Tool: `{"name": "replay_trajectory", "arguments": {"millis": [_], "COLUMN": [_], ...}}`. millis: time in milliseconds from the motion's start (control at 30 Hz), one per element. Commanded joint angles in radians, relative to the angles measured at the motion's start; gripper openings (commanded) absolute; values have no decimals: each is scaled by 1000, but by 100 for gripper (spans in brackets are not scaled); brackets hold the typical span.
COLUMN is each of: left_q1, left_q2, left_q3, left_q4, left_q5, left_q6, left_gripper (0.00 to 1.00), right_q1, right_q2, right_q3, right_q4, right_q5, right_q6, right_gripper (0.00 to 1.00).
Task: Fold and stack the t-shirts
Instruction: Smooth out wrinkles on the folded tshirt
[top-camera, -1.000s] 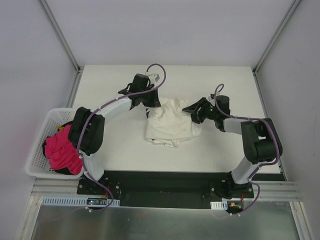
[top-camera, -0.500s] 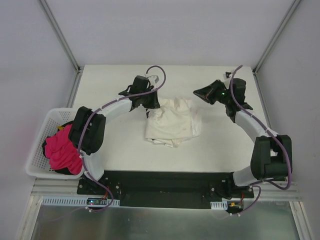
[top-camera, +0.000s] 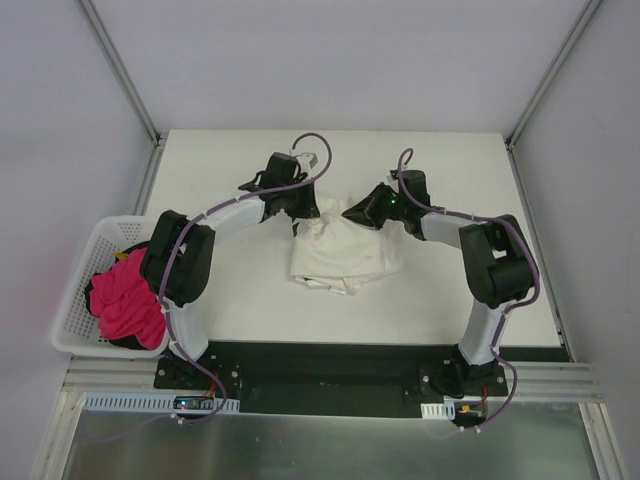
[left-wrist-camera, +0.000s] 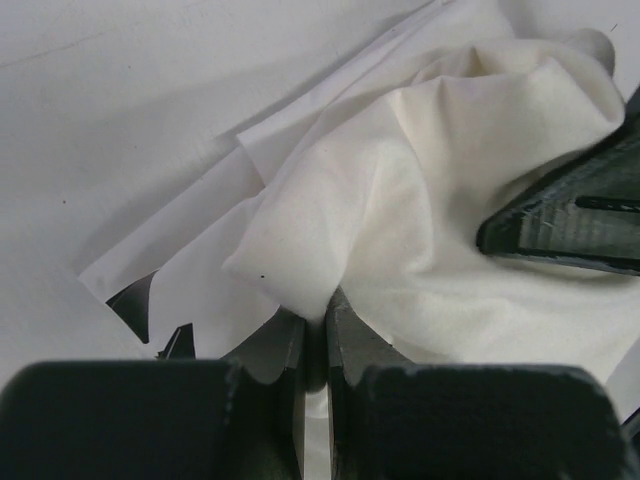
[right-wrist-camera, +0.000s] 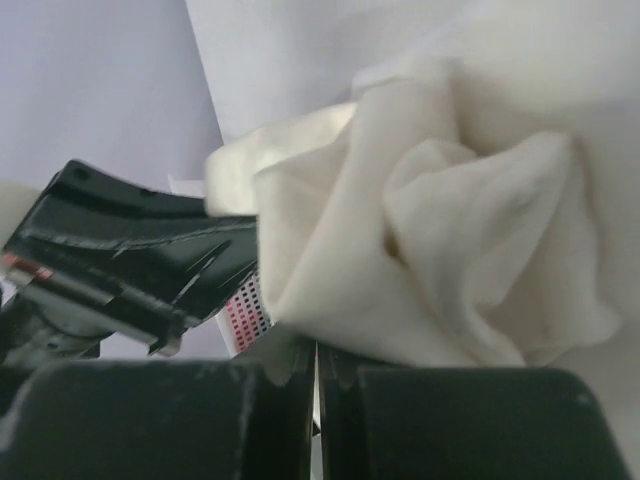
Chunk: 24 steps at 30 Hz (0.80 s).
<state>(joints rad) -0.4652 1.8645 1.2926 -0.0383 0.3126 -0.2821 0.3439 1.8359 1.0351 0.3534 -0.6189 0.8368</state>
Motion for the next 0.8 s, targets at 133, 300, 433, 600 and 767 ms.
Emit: {"name": "replay_trajectory", "arguments": {"millis": [133,300,433,600,767], "left_q1": [25,25,25,25,25], "left_q2": [-39,-45,-28,-13,-5], "left_q3": [-53,-59,-58,-52,-44], "left_q4": [-18,-31,-29,-29,-28], "left_q5": [-23,-47,-41,-30,-12], "left_q6": [12,23,21,14,8], "left_gripper": [0,0,0,0,0], "right_q1": [-39,-144,-198,-217,-214], "right_q2": [146,151,116,102,-21], "right_q3": [43,-29,-64,-46,-32], "right_q4": [117,130,136,130,98], "right_q5": [-10,27,53,36,25], "right_q6": [97,94,81,71,70], "right_gripper": [1,1,1,1,1]}}
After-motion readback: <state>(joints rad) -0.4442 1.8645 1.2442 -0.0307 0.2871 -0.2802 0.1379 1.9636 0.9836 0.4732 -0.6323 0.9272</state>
